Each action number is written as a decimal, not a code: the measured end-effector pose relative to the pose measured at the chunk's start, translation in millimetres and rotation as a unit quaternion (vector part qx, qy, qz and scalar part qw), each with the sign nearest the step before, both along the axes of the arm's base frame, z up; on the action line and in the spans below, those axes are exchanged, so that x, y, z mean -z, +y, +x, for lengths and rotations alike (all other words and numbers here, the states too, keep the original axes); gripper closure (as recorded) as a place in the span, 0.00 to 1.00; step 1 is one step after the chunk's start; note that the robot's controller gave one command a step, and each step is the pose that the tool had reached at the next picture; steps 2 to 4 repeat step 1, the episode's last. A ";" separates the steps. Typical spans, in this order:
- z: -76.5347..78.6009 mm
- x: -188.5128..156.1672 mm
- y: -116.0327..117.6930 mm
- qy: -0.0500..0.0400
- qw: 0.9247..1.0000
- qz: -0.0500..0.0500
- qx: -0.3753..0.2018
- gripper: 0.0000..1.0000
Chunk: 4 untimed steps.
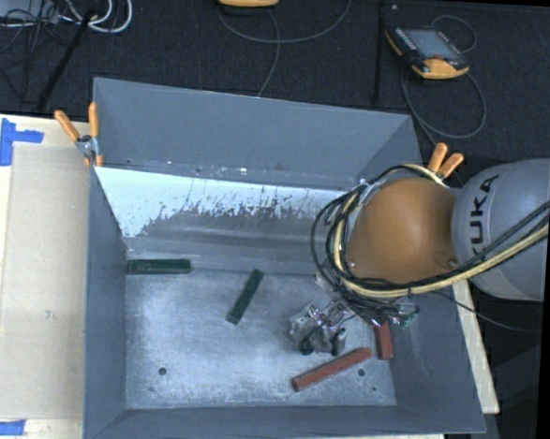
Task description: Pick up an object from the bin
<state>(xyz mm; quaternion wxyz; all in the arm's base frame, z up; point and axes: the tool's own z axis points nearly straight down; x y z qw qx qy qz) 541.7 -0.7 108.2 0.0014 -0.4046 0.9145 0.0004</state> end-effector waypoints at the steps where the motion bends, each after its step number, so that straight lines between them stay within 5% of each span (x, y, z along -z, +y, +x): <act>1: 4.2 -103.7 10.6 -0.003 1.000 0.000 -0.010 1.00; 4: 4.2 -103.7 10.6 -0.003 1.000 0.000 -0.010 1.00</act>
Offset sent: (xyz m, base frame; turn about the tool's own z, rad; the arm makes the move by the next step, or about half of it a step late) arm 0.0022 0.0091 0.0995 -0.0216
